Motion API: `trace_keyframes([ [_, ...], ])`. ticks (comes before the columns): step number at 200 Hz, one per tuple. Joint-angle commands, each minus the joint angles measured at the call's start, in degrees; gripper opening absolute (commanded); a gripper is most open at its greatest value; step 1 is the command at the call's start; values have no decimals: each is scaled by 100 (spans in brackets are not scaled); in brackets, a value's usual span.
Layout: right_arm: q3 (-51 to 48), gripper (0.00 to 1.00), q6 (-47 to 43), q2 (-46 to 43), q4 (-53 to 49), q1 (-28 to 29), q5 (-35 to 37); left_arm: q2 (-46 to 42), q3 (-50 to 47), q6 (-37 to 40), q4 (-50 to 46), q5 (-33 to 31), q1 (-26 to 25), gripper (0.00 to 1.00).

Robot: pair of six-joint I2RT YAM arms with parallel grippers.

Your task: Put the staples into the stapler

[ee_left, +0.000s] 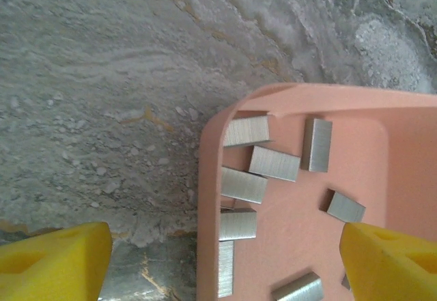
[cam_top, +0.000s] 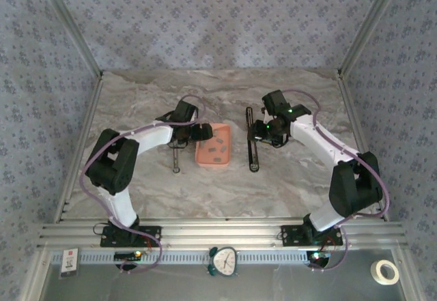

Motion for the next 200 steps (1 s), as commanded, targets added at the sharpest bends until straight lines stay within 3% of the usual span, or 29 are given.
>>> trace_keyframes([
  [1, -35, 52, 116, -193, -21, 69, 51, 6, 75, 51, 105, 298, -50, 86],
  [132, 525, 51, 35, -159, -284, 409, 310, -208, -253, -316, 579, 1022, -370, 85],
  [168, 756, 48, -598, -230, -307, 433, 434, -592, -322, -329, 534, 980, -270, 86],
  [200, 860, 47, -1852, -311, -113, 446, 452, -1191, -380, -168, 212, 923, -26, 89],
])
